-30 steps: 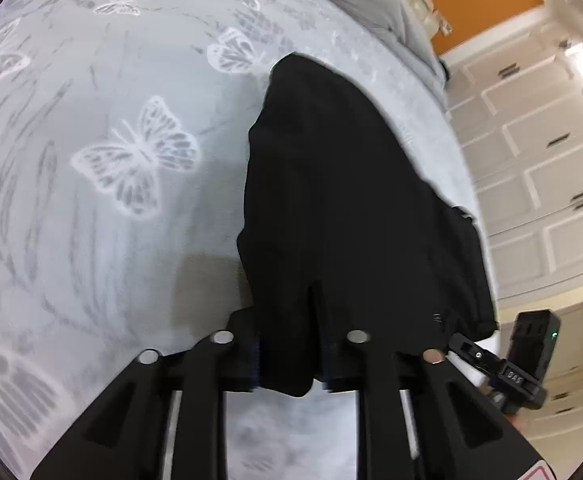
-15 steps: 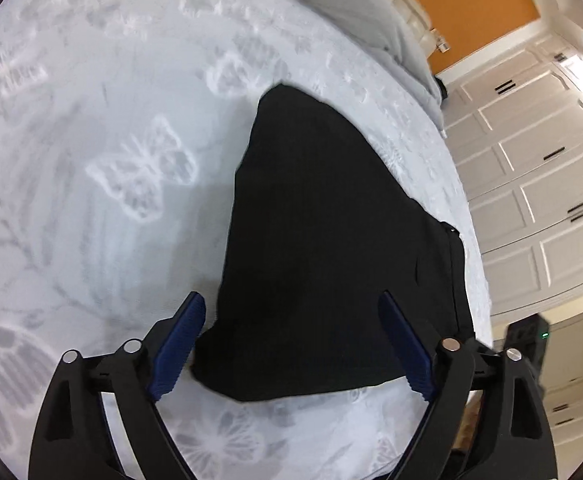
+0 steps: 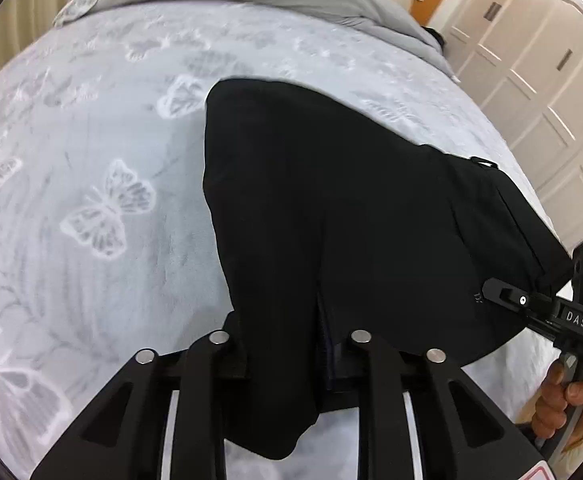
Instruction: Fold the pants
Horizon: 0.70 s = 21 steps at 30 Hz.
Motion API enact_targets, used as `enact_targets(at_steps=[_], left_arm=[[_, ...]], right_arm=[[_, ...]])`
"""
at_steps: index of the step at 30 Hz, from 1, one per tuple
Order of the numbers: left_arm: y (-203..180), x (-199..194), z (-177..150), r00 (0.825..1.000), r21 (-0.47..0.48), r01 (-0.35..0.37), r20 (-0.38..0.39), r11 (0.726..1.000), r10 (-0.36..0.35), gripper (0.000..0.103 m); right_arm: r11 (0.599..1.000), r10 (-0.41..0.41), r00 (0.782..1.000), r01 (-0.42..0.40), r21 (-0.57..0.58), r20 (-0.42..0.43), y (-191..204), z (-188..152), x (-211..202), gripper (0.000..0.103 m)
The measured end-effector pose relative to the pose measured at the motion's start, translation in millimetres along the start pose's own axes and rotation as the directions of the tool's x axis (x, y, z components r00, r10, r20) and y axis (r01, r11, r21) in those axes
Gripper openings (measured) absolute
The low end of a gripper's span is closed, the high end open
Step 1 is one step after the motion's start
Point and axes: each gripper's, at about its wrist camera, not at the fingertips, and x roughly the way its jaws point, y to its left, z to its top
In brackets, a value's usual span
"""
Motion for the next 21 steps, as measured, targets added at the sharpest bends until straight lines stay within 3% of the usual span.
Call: enact_targets(at_steps=[5, 7, 10, 13, 18, 21], left_arm=[[-2.1, -7.0, -11.6, 0.998, 0.003, 0.013, -0.056, 1.000, -0.013, 0.019], [-6.9, -3.2, -19.2, 0.998, 0.034, -0.017, -0.064, 0.999, 0.019, 0.020], [-14.7, 4.5, -17.1, 0.995, 0.072, -0.066, -0.064, 0.995, 0.070, 0.024], [-8.7, 10.5, -15.3, 0.994, 0.029, -0.078, -0.076, 0.997, 0.080, 0.034], [-6.9, 17.7, -15.0, 0.992, 0.015, -0.102, -0.077, 0.995, 0.103, 0.059], [-4.0, 22.7, -14.3, 0.992, -0.004, -0.099, -0.077, 0.995, 0.099, 0.065]], right_arm=[[0.996, -0.071, 0.997, 0.070, -0.052, -0.032, -4.9, -24.2, -18.3, 0.019], [0.995, -0.095, 0.993, 0.094, -0.016, -0.066, -16.7, -25.6, -4.8, 0.020], [0.997, -0.062, 0.995, 0.065, 0.029, -0.083, -24.9, -22.0, 2.7, 0.025], [0.997, -0.041, 0.995, 0.047, 0.068, -0.087, -29.7, -20.5, 5.2, 0.029], [0.996, -0.024, 0.996, 0.032, 0.088, -0.086, -31.8, -17.2, 8.8, 0.032], [0.996, -0.018, 0.996, 0.026, 0.088, -0.086, -34.1, -15.8, 10.5, 0.032]])
